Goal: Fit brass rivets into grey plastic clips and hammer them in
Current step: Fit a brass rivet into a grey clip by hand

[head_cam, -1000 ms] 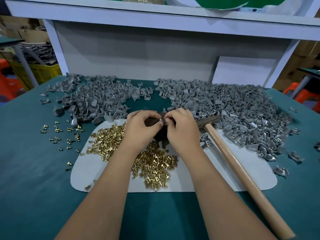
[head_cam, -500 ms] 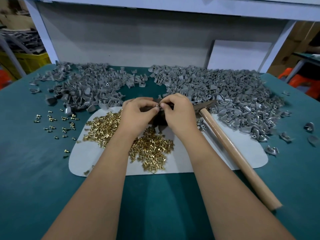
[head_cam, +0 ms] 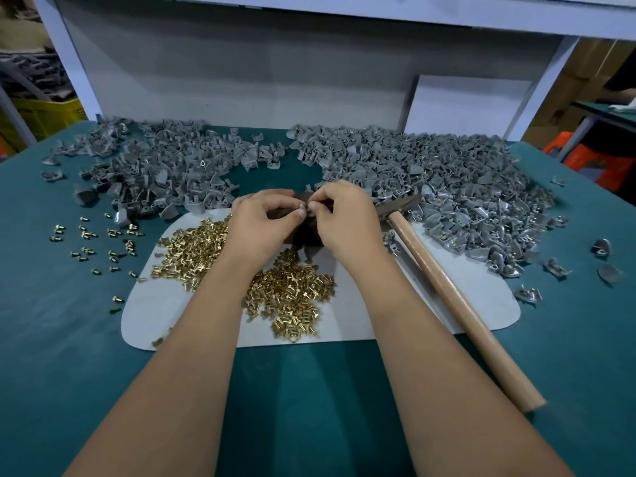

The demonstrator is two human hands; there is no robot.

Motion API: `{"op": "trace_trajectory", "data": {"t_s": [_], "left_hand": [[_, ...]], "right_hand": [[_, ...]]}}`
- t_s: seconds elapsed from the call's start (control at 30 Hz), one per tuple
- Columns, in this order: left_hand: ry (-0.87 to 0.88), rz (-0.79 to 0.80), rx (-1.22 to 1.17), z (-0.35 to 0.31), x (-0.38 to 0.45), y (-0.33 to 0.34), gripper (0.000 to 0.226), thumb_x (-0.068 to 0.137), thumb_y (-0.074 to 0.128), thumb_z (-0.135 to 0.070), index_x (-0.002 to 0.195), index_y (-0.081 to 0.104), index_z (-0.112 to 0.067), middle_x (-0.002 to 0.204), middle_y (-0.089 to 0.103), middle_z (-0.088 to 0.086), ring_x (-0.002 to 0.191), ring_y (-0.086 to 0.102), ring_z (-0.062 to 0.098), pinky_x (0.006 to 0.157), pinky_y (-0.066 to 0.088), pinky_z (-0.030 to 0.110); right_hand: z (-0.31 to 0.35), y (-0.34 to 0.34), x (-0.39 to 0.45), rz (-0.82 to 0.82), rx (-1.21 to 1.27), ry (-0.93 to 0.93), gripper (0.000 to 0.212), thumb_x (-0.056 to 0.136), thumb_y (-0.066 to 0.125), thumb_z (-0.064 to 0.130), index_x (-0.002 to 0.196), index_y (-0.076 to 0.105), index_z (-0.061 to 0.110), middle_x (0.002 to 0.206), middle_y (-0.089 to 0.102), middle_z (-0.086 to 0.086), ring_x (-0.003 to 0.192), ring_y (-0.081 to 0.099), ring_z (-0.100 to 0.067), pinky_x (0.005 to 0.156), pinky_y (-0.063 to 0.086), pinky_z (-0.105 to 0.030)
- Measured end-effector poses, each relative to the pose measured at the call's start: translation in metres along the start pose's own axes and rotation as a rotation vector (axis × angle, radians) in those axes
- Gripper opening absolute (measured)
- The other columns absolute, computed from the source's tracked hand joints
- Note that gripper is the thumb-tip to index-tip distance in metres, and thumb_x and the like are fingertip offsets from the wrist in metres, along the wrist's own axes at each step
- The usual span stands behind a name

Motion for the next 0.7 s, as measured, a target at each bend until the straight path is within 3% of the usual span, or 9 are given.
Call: {"op": "trace_trajectory", "data": {"t_s": [0.17, 0.3, 0.5, 0.7], "left_hand": [[0.009, -0.013, -0.013, -0.001, -0.001, 0.001, 0.014, 0.085, 0.074, -0.019, 0.091, 0.072, -0.031, 0.117, 0.064, -0.006, 0.124, 0.049, 0.024, 0.107, 0.041, 0.046], [0.02, -0.021, -0.004, -0.004, -0.002, 0.001, 0.013, 0.085, 0.073, -0.019, 0.089, 0.073, -0.031, 0.111, 0.063, -0.008, 0.122, 0.052, 0.02, 0.108, 0.039, 0.044], [0.005, -0.013, 0.002, -0.002, -0.002, 0.002, 0.012, 0.086, 0.072, -0.02, 0.089, 0.073, -0.031, 0.114, 0.063, -0.008, 0.125, 0.049, 0.022, 0.108, 0.039, 0.046], [-0.005, -0.017, 0.017, 0.0, -0.003, 0.001, 0.011, 0.087, 0.072, -0.022, 0.092, 0.073, -0.031, 0.119, 0.064, -0.006, 0.125, 0.048, 0.028, 0.105, 0.041, 0.048]], "right_hand": [[0.006, 0.004, 0.003, 0.03, -0.175, 0.06, 0.01, 0.09, 0.06, 0.022, 0.089, 0.07, 0.021, 0.096, 0.066, -0.006, 0.093, 0.059, -0.026, 0.076, 0.052, -0.036], [0.002, 0.004, -0.001, -0.001, -0.068, 0.086, 0.009, 0.09, 0.06, 0.02, 0.086, 0.067, 0.021, 0.1, 0.064, -0.002, 0.099, 0.057, -0.023, 0.084, 0.05, -0.039], [-0.006, 0.0, -0.008, -0.087, 0.142, 0.133, 0.008, 0.085, 0.066, 0.011, 0.081, 0.067, 0.017, 0.1, 0.047, 0.004, 0.095, 0.056, -0.017, 0.085, 0.043, -0.026], [-0.002, -0.001, -0.001, -0.04, 0.04, 0.126, 0.02, 0.088, 0.065, 0.016, 0.071, 0.06, 0.025, 0.098, 0.049, 0.002, 0.092, 0.056, -0.02, 0.082, 0.048, -0.034]]}}
Point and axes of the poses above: each hand's wrist, its own x-axis towards the middle knuckle, its own y-axis out of the palm, z = x × y, the point moved 9 cm from there along x, towards the middle knuckle
